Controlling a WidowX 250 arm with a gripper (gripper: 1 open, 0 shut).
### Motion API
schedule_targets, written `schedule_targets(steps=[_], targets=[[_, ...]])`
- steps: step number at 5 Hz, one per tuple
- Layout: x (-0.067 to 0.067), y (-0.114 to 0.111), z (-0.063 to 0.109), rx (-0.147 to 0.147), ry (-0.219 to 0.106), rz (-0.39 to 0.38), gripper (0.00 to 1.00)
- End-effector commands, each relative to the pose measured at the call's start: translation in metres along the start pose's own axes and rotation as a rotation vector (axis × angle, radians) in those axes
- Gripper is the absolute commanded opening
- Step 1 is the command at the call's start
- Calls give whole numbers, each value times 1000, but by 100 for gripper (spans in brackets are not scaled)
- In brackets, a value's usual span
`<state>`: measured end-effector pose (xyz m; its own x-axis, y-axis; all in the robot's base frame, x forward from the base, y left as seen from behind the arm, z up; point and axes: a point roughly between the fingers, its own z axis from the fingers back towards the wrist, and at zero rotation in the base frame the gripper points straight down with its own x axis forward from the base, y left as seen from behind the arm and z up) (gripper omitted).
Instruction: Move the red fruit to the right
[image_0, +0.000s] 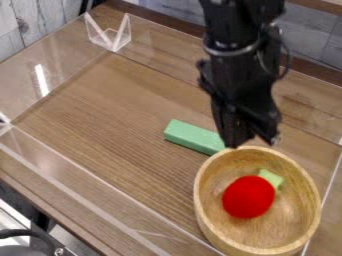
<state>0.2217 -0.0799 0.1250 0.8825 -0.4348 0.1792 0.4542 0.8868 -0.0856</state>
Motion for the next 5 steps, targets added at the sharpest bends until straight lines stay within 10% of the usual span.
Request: schedule_targets(steps=[1, 2, 3, 5], targets=[[9, -5, -1, -1, -42, -42, 100], [5, -13, -17, -17, -21, -81, 100], [7, -12, -13, -1, -30, -76, 0], [7, -11, -13, 3, -31, -74, 0]])
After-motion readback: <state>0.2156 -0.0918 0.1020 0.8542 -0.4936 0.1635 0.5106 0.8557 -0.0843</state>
